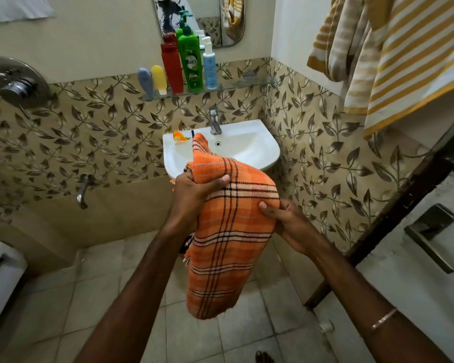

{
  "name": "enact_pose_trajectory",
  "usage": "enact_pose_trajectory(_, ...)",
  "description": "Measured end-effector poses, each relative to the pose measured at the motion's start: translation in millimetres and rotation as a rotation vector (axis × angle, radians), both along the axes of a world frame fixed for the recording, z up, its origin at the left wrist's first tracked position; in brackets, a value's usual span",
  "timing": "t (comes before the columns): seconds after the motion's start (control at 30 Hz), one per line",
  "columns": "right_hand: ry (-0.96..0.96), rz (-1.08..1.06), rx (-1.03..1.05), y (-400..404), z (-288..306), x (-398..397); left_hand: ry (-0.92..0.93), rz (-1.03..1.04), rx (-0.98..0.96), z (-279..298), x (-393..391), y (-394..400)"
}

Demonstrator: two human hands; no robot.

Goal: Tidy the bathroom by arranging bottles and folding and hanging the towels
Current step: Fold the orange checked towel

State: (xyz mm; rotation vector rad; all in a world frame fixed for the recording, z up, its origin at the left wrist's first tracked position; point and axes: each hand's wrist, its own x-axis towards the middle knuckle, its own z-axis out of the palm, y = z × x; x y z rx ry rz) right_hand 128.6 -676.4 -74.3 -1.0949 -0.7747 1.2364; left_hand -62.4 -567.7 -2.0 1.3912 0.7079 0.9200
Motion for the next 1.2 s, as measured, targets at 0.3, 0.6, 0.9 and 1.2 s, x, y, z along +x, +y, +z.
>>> enact_pose_trajectory(0.3,0.172,0.067,0.086,34,30,-25,-0.126,-0.386,-0.331,-29,-55,24)
enact_pose_trajectory(0.6,0.371,0.097,0.021,38,57,-8,-0.081,-0.384,-0.365,-45,-46,-14)
enact_pose_trajectory(0.9,0.196,0.104,-0.05,-5,3,-6,-0.154,-0.243,-0.274,-31,-29,-8)
enact_pose_trajectory(1.2,-0.025,-0.163,0.01,-5,15,-18,0.167,-0.33,-0.368,-38,-40,-6)
